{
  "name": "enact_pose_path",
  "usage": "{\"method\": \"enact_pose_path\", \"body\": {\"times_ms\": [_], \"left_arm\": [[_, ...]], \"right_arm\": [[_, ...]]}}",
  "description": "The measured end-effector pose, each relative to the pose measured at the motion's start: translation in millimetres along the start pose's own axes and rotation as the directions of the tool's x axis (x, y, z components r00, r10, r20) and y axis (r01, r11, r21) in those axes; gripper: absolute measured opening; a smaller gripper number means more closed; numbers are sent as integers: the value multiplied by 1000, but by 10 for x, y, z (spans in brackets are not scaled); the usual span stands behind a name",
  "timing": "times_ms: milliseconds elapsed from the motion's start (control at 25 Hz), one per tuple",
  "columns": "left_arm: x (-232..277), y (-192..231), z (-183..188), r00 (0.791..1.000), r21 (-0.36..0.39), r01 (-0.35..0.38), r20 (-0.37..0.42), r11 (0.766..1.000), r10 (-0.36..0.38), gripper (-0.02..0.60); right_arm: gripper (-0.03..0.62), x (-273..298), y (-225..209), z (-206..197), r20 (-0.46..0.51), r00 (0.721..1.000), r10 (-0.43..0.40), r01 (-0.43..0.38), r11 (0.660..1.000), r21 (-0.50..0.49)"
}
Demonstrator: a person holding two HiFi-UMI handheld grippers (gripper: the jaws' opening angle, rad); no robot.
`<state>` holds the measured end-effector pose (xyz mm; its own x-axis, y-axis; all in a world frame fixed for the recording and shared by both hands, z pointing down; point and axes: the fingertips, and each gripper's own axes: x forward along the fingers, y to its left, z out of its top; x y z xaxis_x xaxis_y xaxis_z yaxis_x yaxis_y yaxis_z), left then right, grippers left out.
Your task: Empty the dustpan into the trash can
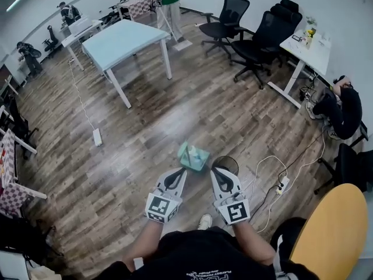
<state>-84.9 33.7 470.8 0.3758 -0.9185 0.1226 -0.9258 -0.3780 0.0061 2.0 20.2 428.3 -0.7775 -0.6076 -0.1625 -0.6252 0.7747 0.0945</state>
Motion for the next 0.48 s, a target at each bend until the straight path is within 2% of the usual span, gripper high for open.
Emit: {"method": "enact_pose_path", "body": {"times_ms": [120, 280, 480], "left_arm": [[101, 73, -5, 1000, 2, -24, 1, 1000, 24, 23], [248, 230, 8, 999, 5, -50, -1, 999, 50, 23], [374, 426, -8, 999, -7, -47, -6, 999, 47, 23]], "right_arm": [[25, 66, -101, -28, 1, 1000, 20, -20, 1000, 2], [25, 186, -294, -40, 7, 1000, 5, -5, 1000, 20], [25, 350, -356, -152, -12, 1000, -5, 5, 1000, 26]]}}
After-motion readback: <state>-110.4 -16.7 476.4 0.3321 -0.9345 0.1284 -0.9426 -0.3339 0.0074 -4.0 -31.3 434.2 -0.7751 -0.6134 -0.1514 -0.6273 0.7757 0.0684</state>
